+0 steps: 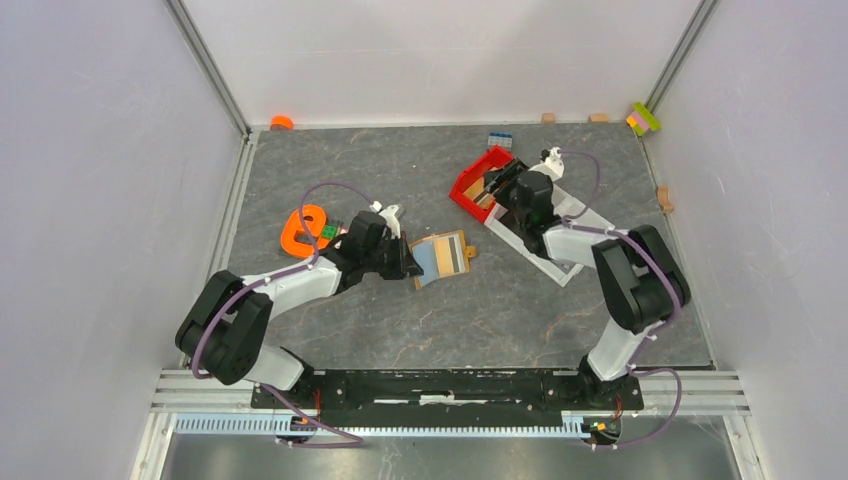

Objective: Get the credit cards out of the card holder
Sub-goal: Place the credit card in the storage box, then remove the credit card from the card holder.

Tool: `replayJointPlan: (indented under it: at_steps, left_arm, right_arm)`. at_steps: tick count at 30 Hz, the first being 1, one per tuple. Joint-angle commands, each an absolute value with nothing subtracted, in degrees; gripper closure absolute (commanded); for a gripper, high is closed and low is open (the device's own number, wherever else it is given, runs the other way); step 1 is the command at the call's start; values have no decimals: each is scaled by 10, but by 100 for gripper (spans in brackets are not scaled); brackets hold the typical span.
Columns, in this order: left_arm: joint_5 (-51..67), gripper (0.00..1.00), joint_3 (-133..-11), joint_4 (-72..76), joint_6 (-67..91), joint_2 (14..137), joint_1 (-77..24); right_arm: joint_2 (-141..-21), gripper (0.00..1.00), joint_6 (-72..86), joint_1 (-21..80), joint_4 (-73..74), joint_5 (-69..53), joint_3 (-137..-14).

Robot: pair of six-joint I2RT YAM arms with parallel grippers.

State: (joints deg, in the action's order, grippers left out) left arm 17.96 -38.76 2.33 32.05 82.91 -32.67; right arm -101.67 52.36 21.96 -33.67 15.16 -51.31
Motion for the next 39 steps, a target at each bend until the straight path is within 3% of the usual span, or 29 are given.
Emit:
replayJointPlan:
  at_steps: [1,4,6,9,13,19,24,34,39]
  left_arm:
    - [170,98,-411,27,316,814,-333]
    - [166,98,-410,27,314,809,-337]
    - [166,98,-410,27,314,806,-338]
    - [169,98,-409,30,315,803,-340]
    - [167,98,-406,33,314,794,-344]
    - [157,98,-404,36,311,795,-346]
    - [125,98,-416,45,303,789,-351]
    - [154,98,-466,81,323,837,-352]
    - [155,98,-449,65,292,798,-353]
  right_arm:
    - [-927,33,413,217,-386,79,-449]
    - [-871,30,339,217,-411,-10,-383]
    - [-831,10,322,220,-423,-30,-332]
    - [-778,2,307,219,-430,-50,-266]
    - [-737,2,322,222,-452,-88,-201]
    - [-691,2,282,238,-332,-116,-218]
    - [-657,2,305,243,-366,-138,-180]
    - [-642,2,289,244,-373,-113,-155]
    - [-605,2,262,244,-362,-89,-153]
